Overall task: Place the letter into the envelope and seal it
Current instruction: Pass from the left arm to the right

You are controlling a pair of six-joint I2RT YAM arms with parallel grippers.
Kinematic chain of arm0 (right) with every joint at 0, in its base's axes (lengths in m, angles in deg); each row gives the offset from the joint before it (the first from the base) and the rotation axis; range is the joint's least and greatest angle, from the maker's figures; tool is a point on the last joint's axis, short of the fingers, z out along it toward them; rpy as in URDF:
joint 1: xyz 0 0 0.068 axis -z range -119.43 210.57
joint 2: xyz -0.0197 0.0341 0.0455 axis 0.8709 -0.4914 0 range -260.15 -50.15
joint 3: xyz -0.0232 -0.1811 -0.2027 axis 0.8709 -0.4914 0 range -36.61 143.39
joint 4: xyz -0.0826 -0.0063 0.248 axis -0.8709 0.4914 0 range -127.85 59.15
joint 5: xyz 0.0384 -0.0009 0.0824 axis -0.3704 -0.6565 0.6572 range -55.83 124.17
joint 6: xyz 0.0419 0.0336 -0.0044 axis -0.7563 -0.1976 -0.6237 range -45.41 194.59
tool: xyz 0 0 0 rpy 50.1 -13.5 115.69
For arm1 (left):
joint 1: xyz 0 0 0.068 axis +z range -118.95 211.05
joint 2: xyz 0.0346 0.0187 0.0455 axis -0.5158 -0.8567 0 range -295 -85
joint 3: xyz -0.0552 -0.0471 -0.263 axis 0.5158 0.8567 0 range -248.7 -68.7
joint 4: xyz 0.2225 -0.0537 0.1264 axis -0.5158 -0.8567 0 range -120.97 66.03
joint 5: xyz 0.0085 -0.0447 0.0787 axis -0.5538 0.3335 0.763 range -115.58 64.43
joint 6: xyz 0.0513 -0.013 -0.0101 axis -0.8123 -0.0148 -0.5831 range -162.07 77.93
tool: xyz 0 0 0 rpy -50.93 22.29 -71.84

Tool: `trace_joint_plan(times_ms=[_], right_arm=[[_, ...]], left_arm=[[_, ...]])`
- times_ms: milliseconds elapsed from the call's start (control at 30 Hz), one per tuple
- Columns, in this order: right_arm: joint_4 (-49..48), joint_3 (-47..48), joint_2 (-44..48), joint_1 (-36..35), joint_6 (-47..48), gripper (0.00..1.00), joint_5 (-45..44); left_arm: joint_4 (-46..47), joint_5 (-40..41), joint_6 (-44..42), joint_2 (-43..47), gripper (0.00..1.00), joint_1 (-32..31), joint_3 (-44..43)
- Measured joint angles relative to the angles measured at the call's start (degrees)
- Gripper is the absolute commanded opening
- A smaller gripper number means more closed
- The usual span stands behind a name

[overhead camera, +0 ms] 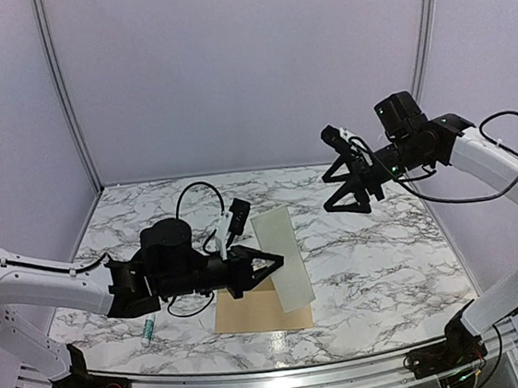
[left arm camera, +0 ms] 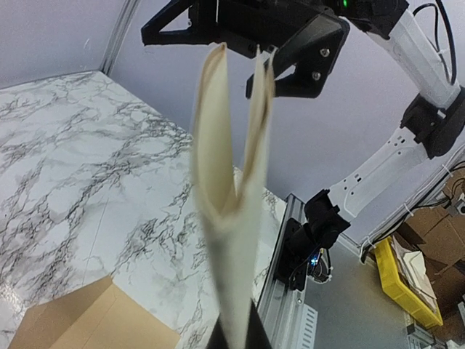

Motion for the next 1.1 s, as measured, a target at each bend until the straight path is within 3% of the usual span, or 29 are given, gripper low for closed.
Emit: trace_joint_plan(times_ms=[300,567,833,1100], right_arm=[[1.4,-0.9,0.2,-0.6,0.2,0.73,8.4],[8.9,-2.5,-4.7,-6.6,6.0,0.69,15.0],[8.9,-3.8,-4.7,-8.5,5.6,0.45,17.0],[7.3,-6.8,-4.6,-8.5,4.2,0.35,17.2]], left_arm=[[0.1,-3.2,-1.1,-3.8,0.0,0.3,-7.4],[0.1,-3.5,-2.6,-6.4,0.01,0.3,-9.9],[0.6,-2.7,-3.7,-7.3,0.01,0.4,-10.9],[3.8,-0.8,-3.8,-7.3,0.04,0.4,-9.8]])
